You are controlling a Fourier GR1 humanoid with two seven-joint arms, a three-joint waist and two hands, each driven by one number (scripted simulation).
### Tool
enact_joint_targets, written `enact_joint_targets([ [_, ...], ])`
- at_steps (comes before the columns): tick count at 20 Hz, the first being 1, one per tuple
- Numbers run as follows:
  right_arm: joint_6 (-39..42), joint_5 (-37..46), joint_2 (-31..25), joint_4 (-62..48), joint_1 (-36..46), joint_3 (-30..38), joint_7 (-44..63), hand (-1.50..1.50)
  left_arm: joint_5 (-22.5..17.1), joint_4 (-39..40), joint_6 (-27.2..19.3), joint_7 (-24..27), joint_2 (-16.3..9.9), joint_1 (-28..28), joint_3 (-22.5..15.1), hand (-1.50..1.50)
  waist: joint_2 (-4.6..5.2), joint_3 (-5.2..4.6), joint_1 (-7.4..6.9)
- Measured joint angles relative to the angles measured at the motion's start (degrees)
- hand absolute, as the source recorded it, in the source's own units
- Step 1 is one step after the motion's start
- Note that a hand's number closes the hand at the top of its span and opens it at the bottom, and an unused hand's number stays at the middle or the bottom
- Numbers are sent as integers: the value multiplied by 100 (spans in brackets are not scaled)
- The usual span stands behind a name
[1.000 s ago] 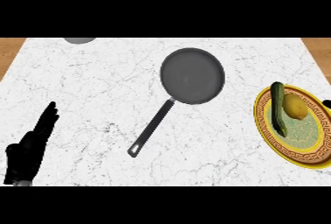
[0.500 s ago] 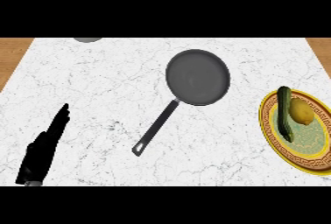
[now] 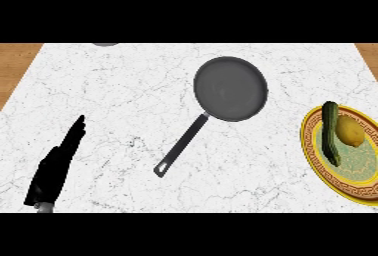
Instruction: Pick the lemon from the plate and place it in the pan
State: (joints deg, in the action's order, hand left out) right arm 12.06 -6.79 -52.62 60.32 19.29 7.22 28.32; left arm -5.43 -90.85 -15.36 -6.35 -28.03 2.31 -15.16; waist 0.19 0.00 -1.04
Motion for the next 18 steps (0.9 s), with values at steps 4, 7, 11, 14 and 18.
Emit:
enact_joint_targets([
  [4,342,113,114,-300,500,-159,444,-150,56,84,103,117,81,55,101,0,-5,-3,10],
  [7,644,202,212,-545,900,-282,739,-150,99,119,176,109,126,18,179,0,-4,0,11],
  [11,1099,414,252,-913,1299,-486,954,-150,193,74,202,-19,196,-29,212,0,-1,-1,3],
  [14,1485,526,315,-1105,1498,-653,1157,-150,188,25,267,-7,214,33,267,0,-3,0,0],
  [18,1798,732,491,-1441,1825,-778,1395,-150,306,135,287,20,349,-6,293,0,-2,0,11],
])
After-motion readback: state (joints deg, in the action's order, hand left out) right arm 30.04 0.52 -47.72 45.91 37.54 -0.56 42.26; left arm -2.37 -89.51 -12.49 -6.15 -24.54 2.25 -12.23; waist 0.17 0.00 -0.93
